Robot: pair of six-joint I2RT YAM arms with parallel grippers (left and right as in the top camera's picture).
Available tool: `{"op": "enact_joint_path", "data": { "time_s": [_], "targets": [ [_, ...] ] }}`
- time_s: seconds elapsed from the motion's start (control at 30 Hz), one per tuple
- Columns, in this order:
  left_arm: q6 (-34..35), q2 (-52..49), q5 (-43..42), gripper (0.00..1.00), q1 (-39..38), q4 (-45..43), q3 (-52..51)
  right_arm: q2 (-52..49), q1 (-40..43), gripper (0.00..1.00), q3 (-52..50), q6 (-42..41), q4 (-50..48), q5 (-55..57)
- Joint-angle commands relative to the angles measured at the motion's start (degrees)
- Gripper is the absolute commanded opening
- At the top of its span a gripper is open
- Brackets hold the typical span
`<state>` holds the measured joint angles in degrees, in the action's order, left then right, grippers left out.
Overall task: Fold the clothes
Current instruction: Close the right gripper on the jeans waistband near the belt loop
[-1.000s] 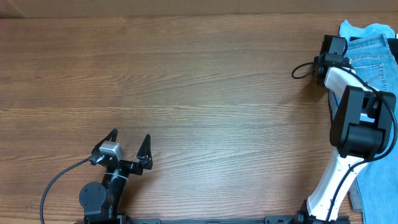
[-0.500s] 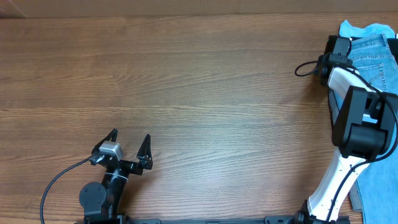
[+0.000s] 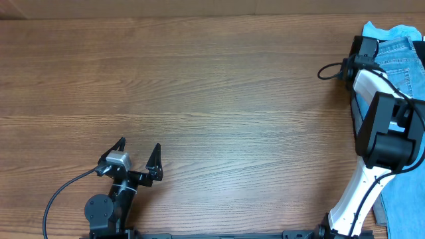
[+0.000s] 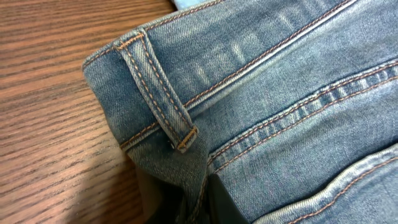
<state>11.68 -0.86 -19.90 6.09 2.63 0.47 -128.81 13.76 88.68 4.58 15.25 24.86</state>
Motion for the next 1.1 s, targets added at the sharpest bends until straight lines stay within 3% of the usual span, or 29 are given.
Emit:
{"op": "enact_joint_path", "data": {
  "time_s": [0.0,0.4,0.5,0.93,1.0,1.07],
  "targets": [
    [0.33,0.5,-0.46,1.0,-0.28,0.07,-0.17,4.68,0.94,0.04,2.54,-0.35,1.81,1.25],
    [0.33,0.5,-0.46,1.0,-0.28,0.07,-0.17,11.82,0.79,0.04,3.69,-1.64,6.82,1.29],
    [0.33,0.5,-0.46,1.0,-0.28,0.07,-0.17,11.39,0.79,0.15,3.52,-1.44,8.33,0.37],
    [0.33,0.5,-0.46,1.0,-0.28,0.07,-0.17,3.76,0.96,0.17,3.43,-1.42,5.38,-0.55],
    [0.33,0.5,-0.46,1.0,-0.28,0.07,-0.17,3.04,1.01,0.2,3.43,-1.42,4.87,-0.57],
    [0.33,0.5,-0.46,1.0,-0.28,0.07,-0.17,1.7,1.01,0.32,3.43,-1.42,4.63,-0.61]
  ]
}}
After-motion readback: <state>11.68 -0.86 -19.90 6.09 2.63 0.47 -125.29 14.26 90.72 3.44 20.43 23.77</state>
